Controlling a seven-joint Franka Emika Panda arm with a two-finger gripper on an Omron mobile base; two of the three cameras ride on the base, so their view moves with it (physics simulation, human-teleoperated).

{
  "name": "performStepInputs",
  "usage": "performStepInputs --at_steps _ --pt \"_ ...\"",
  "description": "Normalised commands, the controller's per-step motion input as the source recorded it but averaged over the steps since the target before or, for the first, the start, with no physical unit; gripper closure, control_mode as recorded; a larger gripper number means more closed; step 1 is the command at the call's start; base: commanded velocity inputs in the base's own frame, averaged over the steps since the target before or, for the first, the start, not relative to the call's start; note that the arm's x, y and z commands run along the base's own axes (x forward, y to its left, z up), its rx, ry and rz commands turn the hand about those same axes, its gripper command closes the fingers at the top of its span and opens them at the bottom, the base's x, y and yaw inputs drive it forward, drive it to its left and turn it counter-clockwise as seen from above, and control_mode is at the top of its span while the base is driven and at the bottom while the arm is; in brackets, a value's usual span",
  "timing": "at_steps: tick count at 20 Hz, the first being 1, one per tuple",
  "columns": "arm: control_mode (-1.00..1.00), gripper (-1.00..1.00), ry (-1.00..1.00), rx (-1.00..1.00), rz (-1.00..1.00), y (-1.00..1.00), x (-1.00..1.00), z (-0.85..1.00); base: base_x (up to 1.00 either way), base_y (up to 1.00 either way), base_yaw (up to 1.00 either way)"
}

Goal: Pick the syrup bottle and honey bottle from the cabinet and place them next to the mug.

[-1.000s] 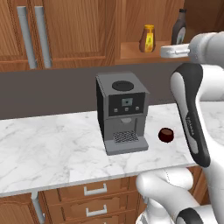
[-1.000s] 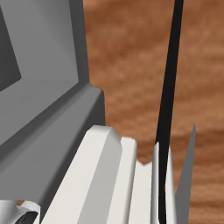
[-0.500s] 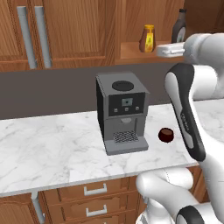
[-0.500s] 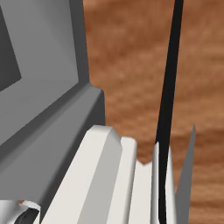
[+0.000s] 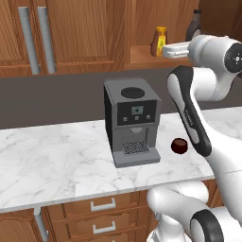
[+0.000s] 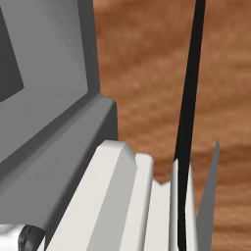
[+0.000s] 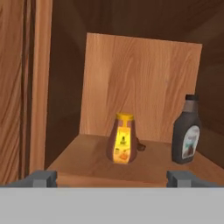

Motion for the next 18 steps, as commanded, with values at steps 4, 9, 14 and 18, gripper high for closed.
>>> performStepInputs --at_steps 4,9,14,18 --pt "-1.0 -1.0 -0.02 0.0 0.0 0.0 0.03 0.0 0.0 0.0 0.0" --pt "-1.0 -1.0 0.0 -0.01 -0.13 0.0 0.44 0.0 0.0 0.0 0.0" --pt "-1.0 -1.0 0.0 -0.01 -0.13 0.0 0.29 0.0 0.0 0.0 0.0" --pt "-1.0 -1.0 0.0 0.0 0.0 0.0 0.09 0.0 0.0 0.0 0.0"
